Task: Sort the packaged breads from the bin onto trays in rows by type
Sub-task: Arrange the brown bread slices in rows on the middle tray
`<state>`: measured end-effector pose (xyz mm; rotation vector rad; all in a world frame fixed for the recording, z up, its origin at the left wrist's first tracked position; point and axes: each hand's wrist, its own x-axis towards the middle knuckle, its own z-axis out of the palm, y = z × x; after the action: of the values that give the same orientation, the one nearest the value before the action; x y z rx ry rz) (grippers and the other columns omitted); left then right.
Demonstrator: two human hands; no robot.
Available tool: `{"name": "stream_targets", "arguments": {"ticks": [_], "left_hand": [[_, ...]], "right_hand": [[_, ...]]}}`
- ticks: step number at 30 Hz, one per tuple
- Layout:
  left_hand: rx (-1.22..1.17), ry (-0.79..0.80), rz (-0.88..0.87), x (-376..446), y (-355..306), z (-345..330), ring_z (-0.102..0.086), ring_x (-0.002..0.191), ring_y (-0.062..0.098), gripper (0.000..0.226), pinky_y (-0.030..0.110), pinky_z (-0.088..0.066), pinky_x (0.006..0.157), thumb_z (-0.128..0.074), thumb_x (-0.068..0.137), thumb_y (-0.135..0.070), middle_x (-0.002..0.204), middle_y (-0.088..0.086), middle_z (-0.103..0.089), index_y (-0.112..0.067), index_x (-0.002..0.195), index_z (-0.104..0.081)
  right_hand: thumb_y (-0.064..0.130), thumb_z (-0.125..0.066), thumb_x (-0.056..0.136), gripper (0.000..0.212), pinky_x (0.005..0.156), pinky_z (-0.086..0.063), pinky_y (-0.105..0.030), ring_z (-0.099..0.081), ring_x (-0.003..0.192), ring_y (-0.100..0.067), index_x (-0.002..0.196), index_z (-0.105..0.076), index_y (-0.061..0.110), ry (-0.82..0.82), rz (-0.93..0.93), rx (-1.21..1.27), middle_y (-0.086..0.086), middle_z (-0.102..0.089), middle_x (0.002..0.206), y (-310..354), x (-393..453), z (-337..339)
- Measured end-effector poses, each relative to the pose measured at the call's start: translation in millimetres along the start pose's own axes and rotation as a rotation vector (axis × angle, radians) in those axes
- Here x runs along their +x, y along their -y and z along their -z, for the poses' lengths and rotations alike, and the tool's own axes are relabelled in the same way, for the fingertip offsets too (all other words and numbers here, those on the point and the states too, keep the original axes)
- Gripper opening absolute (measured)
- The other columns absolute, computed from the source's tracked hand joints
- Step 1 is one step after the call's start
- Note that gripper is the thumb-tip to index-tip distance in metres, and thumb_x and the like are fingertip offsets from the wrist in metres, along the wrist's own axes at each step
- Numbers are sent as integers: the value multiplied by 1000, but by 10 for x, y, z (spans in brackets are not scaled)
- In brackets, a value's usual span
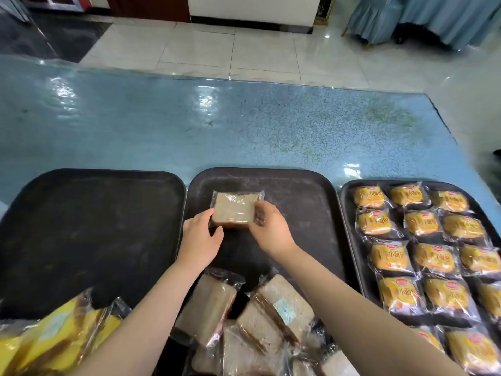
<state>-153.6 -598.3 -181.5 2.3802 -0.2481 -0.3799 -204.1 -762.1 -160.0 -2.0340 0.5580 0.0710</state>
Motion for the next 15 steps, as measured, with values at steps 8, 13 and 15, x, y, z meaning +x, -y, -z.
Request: {"name": "stream_targets", "arguments": {"ticks": [8, 13, 15], "left_hand": [[21, 39, 19, 423, 57, -19, -40, 130, 28, 58, 43, -36, 110, -57, 92, -22, 141, 3, -47, -14, 146, -37], [62, 32, 18, 565, 51, 18, -33, 135, 34, 58, 43, -30, 113, -55, 92, -20, 149, 7, -37, -12, 146, -34], [70, 53, 31, 596, 61, 12, -25, 141, 35, 66, 45, -26, 116, -55, 93, -20, 157, 9, -24, -12, 151, -26]], "right_hand": [[4, -52, 93, 56, 112, -33, -26, -39, 137, -20, 146, -36, 6, 37, 69, -136, -7, -26, 156, -36, 548, -254], [6, -49, 96, 53, 110, -30, -26, -34, 140, -22, 146, -34, 8, 36, 89, -174, -7, -22, 158, 7, 700, -351], [8, -50, 96, 52, 112, -28, -30, -29, 142, -24, 146, -35, 8, 20, 76, -204, -7, -23, 158, -4, 721, -365]]}}
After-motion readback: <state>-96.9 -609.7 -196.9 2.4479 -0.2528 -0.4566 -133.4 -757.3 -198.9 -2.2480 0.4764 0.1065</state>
